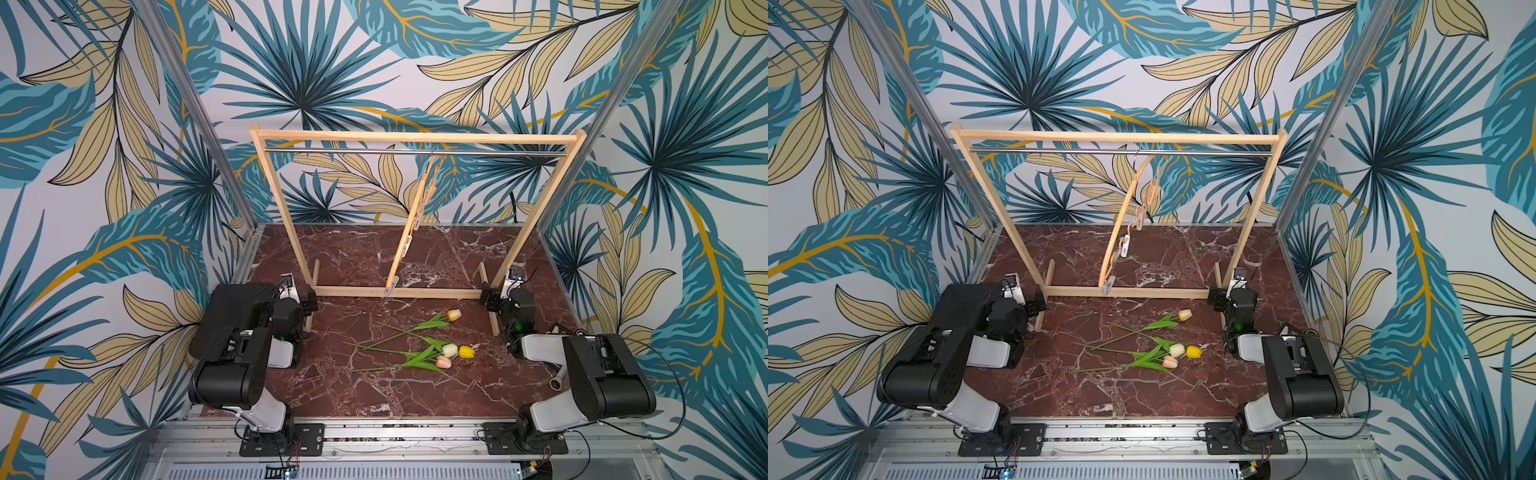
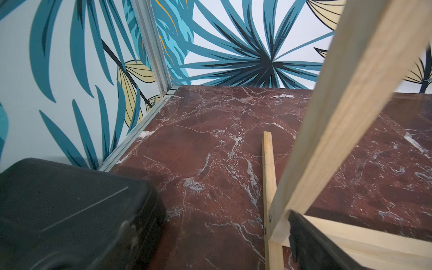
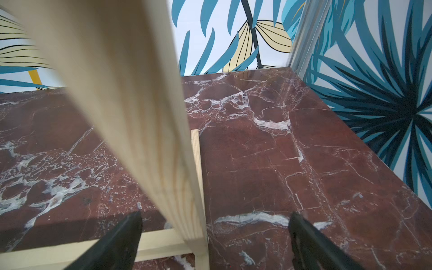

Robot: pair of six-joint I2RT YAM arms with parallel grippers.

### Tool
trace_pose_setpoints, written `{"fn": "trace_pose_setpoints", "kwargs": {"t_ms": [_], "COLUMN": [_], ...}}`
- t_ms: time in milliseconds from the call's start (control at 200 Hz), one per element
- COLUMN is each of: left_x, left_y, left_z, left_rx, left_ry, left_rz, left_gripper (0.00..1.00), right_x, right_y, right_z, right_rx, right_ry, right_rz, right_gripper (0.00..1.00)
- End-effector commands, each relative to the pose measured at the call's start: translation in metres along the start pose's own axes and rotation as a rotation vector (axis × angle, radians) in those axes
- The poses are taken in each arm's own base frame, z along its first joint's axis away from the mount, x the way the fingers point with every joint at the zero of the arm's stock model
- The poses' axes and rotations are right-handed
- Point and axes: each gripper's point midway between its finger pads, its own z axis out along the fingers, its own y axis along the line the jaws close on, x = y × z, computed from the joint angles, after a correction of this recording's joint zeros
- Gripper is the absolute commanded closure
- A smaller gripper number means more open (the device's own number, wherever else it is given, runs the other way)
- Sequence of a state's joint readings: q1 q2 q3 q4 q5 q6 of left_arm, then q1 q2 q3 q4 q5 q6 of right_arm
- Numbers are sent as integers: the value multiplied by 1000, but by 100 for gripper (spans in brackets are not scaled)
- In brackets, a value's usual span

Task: Dry the flowers on a clothes hanger
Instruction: Move the clothesline to the center of the board.

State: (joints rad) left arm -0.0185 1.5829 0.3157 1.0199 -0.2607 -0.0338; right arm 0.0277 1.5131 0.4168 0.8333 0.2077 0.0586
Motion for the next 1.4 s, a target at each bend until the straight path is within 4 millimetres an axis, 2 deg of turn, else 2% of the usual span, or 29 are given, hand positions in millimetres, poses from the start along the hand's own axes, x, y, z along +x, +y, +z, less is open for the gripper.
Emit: {"fn": "trace_pose_setpoints", "kwargs": {"t_ms": [0,546,621,671,726,736,776,831,871,942,967,997,1047,1117,1177,1202,1312,1392], "left_x": [-19,-19,-19,-34,-46,-49,-58,-68,-73,-76,-74,-73,-70,-66,-67,-60,-52,-47], "left_y": [-3,-2,-3,-2,-4,-3,4,18,26,38,39,36,33,25,19,18,11,1], "left_z": [7,7,7,6,2,1,-4,-15,-24,-44,-51,-59,-72,-87,-97,-102,-111,-112], "left_rx": [8,7,10,3,13,9,-30,-108,-150,-237,-241,-231,-218,-185,-146,-148,-103,-56], "left_ry": [-38,-25,-12,-49,-10,-1,24,51,67,110,141,171,199,224,227,253,279,309], "left_rz": [-13,-12,-13,-11,9,12,3,-62,-111,-228,-261,-301,-349,-396,-424,-419,-458,-482], "left_gripper": [0,0,0,0,0,0,0,0,0,0,0,0,0,0,0,0,1,7], "right_x": [-3,-4,-20,-35,-55,-62,-70,-72,-66,-42,-25,-15,-11,0,2,4,11,13], "right_y": [2,2,-9,-23,-33,-33,-31,-22,-27,-67,-76,-70,-54,-47,-42,-41,-30,-24], "right_z": [-3,-3,-6,-12,-24,-26,-36,-47,-55,-76,-85,-82,-79,-89,-98,-102,-112,-120], "right_rx": [-14,-13,62,152,227,228,220,168,197,435,489,433,350,386,390,391,322,292], "right_ry": [-17,-21,-7,79,135,131,170,214,209,163,209,251,317,435,485,500,580,621], "right_rz": [-6,-8,-7,21,75,88,128,179,256,487,553,592,599,549,477,454,390,344], "right_gripper": [0,0,0,0,0,0,0,0,0,0,0,0,0,2,5,5,8,12]}}
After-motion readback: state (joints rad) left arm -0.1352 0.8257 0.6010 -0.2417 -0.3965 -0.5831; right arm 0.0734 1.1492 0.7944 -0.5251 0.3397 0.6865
